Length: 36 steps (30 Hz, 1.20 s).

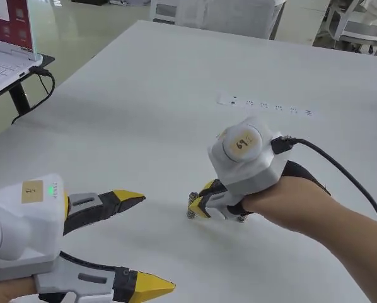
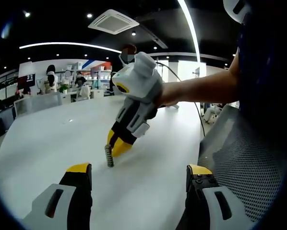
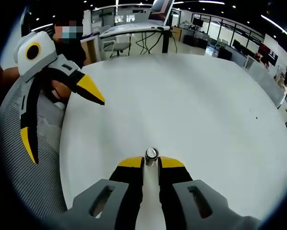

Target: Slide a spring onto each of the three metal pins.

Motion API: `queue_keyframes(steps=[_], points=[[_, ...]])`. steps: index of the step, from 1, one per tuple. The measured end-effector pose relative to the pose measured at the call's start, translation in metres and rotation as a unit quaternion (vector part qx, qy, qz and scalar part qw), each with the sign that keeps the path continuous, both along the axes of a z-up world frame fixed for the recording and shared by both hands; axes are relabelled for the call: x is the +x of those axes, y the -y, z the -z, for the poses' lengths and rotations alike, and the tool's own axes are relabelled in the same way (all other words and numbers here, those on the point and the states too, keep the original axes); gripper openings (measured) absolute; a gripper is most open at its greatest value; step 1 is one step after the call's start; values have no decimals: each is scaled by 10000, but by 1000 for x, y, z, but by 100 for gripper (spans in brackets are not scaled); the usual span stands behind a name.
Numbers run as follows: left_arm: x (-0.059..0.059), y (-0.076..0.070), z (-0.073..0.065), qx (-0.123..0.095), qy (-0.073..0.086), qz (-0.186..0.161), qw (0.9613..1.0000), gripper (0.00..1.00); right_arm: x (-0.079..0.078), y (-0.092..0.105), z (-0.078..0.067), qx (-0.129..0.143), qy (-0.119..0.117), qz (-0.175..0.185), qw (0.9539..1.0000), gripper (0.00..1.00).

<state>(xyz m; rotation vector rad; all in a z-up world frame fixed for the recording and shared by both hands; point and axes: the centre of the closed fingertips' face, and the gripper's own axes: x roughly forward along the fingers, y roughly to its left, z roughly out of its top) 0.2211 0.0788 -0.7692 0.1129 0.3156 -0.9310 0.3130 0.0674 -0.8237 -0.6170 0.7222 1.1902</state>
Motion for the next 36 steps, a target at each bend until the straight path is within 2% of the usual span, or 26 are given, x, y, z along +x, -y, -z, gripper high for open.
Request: queue_keyframes(steps=[19,36], points=[[-2,2,1,19,-24,50,10000,77,-8,12,-1,79,-63,119,9999,13],[-4,7,1,-4,-93,128,9999,78,-28,24,-5,265,-119,269,9992,17]])
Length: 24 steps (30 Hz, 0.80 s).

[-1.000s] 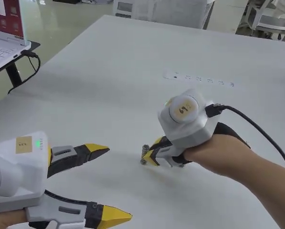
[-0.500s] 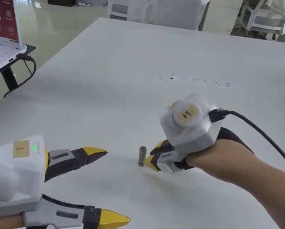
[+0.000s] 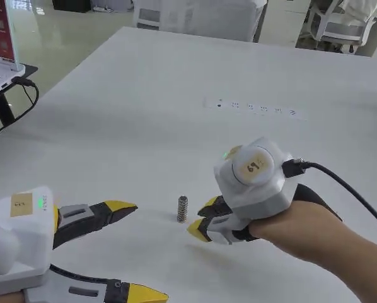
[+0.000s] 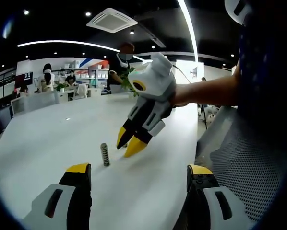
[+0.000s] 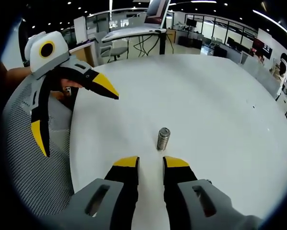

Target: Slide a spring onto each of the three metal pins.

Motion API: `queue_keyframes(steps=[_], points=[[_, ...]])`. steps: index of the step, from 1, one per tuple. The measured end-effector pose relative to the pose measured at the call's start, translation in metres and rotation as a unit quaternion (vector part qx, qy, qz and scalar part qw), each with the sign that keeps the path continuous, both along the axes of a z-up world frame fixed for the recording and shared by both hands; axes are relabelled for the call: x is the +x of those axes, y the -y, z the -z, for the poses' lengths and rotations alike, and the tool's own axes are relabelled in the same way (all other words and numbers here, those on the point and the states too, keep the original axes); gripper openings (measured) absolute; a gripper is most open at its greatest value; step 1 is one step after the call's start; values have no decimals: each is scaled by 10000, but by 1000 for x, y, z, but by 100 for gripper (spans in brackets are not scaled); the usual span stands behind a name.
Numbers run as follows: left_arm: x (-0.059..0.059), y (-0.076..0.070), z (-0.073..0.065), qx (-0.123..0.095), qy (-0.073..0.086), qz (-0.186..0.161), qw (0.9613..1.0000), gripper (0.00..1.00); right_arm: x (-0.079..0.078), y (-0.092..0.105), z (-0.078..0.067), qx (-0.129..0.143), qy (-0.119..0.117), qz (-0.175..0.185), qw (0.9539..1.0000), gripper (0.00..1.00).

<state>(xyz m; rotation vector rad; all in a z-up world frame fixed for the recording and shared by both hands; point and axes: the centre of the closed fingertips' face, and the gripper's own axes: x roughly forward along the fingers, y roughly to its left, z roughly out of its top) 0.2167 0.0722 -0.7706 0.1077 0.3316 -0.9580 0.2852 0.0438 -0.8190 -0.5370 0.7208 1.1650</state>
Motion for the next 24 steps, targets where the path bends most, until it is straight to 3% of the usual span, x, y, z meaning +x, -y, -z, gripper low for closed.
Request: queue_keyframes(steps=[24], points=[[2,-3,2,-53,-20,34,10000,78,-29,21,-13,263,4,221,9994,23]])
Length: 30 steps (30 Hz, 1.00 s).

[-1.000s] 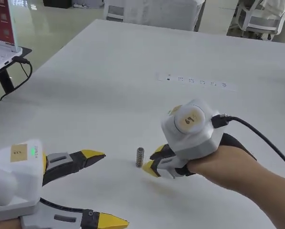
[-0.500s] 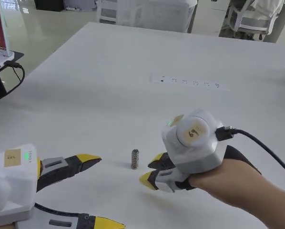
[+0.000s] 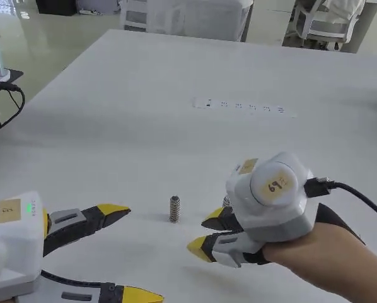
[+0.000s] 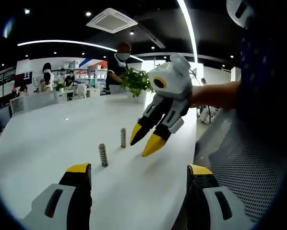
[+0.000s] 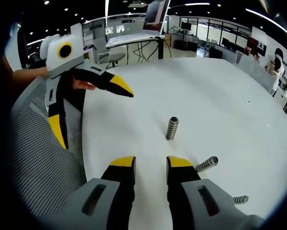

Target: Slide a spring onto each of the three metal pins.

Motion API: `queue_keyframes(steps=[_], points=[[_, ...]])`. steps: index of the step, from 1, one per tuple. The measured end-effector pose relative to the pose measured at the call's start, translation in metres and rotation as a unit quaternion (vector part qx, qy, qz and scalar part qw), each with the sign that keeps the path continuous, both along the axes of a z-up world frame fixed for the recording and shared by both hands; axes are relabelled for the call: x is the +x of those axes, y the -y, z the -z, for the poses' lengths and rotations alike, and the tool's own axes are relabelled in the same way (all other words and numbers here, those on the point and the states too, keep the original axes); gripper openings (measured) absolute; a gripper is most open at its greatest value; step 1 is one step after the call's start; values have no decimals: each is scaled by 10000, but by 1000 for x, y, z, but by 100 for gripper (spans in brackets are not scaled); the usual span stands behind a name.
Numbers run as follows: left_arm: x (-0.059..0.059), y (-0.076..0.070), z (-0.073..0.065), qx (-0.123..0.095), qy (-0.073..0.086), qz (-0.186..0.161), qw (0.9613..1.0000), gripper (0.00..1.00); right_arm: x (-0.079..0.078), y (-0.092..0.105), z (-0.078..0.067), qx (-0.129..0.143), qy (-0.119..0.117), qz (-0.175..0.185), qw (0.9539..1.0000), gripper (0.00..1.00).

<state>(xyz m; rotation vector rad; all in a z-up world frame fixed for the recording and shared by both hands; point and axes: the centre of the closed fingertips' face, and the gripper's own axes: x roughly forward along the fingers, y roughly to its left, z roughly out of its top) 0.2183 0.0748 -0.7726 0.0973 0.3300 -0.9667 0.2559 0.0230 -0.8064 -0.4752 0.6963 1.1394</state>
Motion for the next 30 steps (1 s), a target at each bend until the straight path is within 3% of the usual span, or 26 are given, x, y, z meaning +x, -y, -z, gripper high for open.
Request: queue_keyframes(steps=[14,30], points=[[-4,4,2,-22,-87,65,9999,77,-5,28,-19,254,137,367,9989,26],[-7,6,1,-65,-91,72,9999,77,1,80,-23,339,166,979,9945,27]])
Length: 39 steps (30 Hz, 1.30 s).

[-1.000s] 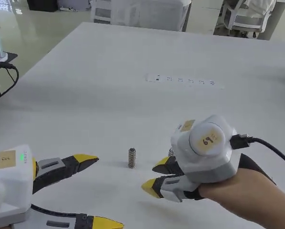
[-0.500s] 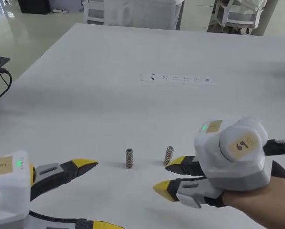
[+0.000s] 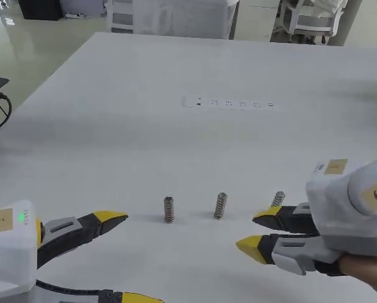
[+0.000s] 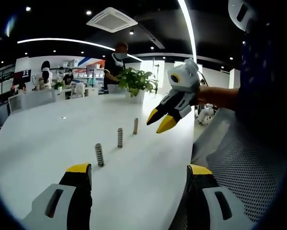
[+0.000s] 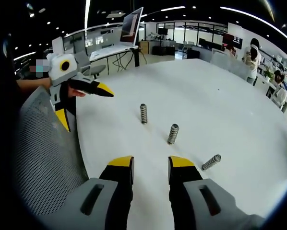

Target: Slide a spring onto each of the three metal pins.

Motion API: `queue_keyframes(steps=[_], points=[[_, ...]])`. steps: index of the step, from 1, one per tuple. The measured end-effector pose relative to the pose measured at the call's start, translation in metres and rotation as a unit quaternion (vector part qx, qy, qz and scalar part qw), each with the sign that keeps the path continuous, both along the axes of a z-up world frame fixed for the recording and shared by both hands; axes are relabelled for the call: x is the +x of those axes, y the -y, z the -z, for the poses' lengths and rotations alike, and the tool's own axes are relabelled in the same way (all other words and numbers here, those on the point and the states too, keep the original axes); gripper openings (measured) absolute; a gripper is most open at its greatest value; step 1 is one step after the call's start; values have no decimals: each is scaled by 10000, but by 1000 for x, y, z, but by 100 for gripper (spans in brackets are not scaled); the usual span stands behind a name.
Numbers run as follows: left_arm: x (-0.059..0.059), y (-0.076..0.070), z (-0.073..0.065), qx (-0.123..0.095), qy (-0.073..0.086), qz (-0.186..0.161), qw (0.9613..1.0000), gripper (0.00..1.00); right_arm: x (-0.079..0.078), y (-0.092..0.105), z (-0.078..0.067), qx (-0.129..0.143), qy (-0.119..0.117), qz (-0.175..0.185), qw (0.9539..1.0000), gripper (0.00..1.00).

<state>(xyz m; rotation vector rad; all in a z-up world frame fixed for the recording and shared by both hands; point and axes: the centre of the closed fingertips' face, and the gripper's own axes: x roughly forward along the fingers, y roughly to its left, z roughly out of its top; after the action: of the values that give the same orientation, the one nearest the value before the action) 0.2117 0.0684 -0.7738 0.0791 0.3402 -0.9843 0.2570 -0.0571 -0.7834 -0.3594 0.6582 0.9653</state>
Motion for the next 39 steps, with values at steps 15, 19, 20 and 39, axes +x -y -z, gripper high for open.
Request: queue_keyframes(steps=[15,19,20,39], points=[[4,-3,-2,16,19,-52,10000,78,6,56,3,180,110,448,9988,31],[5,-5,-3,15,19,-103,9999,78,6,71,2,275,132,559,9980,32],[5,-4,-3,21,14,-103,9999,78,6,75,3,290,127,597,9977,32],[15,-10,1,-16,-95,-246,9997,80,4,92,-2,716,432,557,9949,58]])
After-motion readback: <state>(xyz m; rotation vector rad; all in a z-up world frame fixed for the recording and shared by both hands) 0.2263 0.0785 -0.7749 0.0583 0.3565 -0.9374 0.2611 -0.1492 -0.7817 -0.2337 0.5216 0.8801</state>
